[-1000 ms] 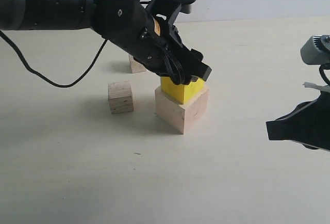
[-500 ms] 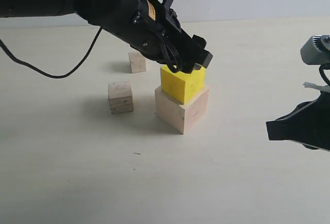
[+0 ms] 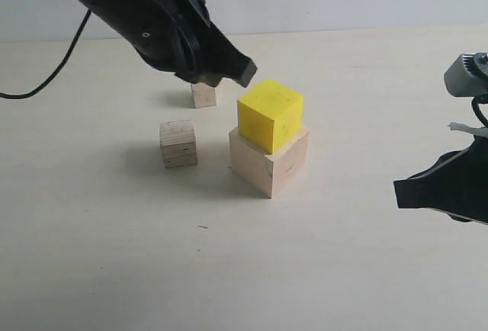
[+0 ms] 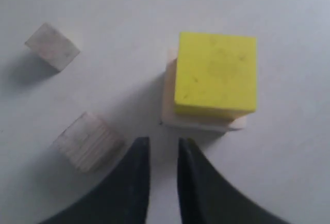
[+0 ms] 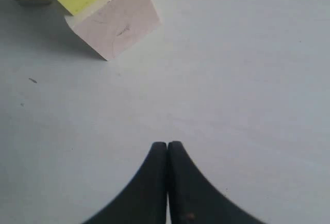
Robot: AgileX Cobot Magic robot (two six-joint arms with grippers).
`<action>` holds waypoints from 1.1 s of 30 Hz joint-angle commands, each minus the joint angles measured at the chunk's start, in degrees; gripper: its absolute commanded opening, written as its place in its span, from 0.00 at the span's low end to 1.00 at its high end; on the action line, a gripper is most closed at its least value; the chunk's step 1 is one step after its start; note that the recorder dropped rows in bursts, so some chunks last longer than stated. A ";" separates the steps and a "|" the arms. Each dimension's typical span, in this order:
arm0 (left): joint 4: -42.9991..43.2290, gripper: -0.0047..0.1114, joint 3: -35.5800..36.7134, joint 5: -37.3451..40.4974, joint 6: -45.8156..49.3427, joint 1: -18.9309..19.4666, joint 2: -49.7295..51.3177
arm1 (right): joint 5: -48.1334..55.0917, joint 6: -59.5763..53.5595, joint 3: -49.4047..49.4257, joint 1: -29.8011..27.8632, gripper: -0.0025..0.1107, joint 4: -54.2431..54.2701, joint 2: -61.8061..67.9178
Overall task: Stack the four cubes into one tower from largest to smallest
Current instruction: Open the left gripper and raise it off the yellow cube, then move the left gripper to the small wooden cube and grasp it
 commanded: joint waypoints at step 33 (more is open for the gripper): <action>1.12 0.63 11.86 -11.68 -14.27 10.45 -0.25 | 0.09 0.26 -0.52 0.11 0.02 4.24 0.09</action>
